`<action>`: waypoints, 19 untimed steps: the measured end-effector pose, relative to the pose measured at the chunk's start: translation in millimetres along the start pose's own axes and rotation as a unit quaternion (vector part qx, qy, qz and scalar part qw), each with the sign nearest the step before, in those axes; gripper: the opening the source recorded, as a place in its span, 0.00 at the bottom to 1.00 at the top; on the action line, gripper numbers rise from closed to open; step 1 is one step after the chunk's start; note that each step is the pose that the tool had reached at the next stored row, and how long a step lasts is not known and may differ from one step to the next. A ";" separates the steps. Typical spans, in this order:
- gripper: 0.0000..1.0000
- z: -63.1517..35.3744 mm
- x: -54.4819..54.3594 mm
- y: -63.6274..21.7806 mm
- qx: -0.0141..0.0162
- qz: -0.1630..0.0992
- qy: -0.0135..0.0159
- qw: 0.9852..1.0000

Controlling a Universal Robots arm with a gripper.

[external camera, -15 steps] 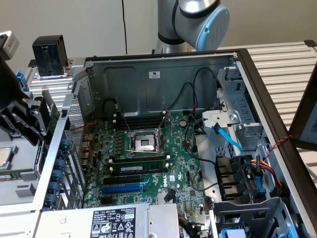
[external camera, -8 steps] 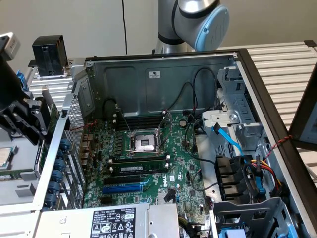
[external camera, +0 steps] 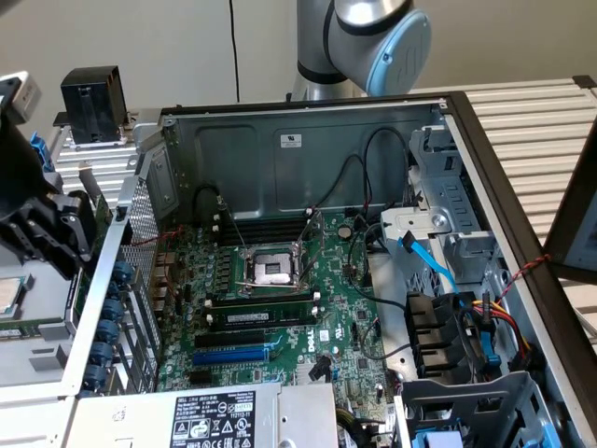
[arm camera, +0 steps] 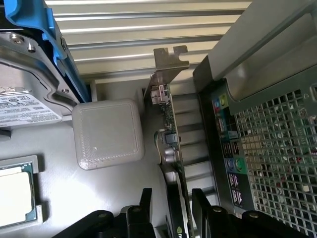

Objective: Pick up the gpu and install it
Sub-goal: 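Pick up the gpu and move the gpu toward the slot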

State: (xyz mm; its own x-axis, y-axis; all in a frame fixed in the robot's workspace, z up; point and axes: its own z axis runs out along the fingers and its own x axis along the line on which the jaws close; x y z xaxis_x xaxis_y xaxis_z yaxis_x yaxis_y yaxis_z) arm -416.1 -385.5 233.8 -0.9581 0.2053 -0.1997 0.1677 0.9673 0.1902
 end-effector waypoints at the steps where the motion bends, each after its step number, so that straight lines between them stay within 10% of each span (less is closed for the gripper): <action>1: 0.45 0.4 -0.1 0.5 0.001 -0.001 0.000 1.000; 19: 0.45 4.4 -3.2 1.9 0.006 -0.015 0.002 1.000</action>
State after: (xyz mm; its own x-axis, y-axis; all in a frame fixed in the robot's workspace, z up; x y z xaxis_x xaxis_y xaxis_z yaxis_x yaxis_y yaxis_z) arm -411.7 -383.6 230.6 -0.9634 0.1763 -0.2017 0.1421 0.9746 0.1731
